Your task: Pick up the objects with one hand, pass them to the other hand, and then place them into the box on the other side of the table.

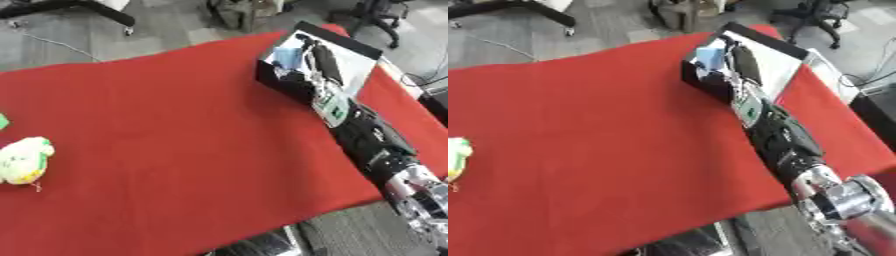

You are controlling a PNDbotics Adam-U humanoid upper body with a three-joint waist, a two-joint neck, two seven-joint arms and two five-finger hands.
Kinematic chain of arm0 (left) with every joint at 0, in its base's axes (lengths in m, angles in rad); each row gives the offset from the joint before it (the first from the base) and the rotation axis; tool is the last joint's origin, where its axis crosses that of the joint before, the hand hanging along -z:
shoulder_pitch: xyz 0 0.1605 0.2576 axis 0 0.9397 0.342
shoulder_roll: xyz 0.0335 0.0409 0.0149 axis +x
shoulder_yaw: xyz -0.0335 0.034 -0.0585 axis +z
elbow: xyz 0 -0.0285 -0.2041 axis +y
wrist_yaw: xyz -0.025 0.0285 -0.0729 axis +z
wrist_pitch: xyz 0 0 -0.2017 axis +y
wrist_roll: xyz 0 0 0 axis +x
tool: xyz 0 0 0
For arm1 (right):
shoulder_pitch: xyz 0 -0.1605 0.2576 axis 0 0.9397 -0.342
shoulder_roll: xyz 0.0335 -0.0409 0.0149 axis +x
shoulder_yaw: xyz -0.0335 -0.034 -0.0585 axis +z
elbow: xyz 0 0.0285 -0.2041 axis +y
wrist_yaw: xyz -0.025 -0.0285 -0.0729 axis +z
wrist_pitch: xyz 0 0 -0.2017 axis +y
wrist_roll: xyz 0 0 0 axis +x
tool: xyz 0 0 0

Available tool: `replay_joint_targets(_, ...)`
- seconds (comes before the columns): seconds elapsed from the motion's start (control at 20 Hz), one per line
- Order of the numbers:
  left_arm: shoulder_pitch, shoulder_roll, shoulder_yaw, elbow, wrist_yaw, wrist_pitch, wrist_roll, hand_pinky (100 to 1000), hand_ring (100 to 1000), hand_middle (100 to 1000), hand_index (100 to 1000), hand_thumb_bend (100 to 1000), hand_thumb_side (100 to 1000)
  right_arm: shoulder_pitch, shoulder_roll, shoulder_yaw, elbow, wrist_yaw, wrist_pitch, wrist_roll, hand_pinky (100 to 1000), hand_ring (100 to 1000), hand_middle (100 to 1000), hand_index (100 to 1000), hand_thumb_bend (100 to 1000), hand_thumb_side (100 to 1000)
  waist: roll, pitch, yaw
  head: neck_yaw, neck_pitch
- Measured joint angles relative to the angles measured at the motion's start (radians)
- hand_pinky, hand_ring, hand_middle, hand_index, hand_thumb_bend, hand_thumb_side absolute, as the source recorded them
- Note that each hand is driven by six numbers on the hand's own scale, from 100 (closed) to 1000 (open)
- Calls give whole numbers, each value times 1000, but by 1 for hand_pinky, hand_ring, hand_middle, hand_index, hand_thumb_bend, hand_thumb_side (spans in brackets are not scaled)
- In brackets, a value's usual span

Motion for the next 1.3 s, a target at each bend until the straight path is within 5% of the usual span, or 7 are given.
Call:
replay_joint_targets(0.3,0,0,1,1,-7,5,5,609,584,628,844,574,633,55,-25,-2,-221,66,39,-68,835,888,898,957,528,451,-1,-2,-5,25,0)
replay_joint_targets(0.35,-3,1,1,1,-15,6,7,611,586,630,844,559,639,76,-26,8,-290,80,18,-67,835,881,895,955,708,608,-1,-2,-8,44,0)
replay_joint_targets(0.4,-8,2,2,2,-27,7,8,614,590,636,846,580,622,102,-26,23,-367,96,-13,-56,831,875,891,954,456,393,-1,-2,-11,70,0)
replay_joint_targets(0.45,-13,7,3,6,-46,6,10,619,594,640,847,581,609,129,-25,39,-450,113,-50,-38,828,868,885,954,411,364,0,-2,-15,100,0)
replay_joint_targets(0.8,-74,108,-25,67,-297,-42,-29,673,641,684,863,606,520,290,49,165,-938,169,-278,161,809,842,859,945,329,349,10,-2,-39,267,0)
replay_joint_targets(1.05,-128,198,-91,148,-550,-132,-159,741,675,703,857,646,437,341,105,241,-1043,133,-374,284,803,840,854,944,274,366,12,-2,-50,314,0)
replay_joint_targets(1.3,-200,255,-168,241,-811,-208,-274,776,689,716,858,667,372,364,126,278,-1053,82,-410,350,799,837,851,945,232,376,12,-2,-52,327,0)
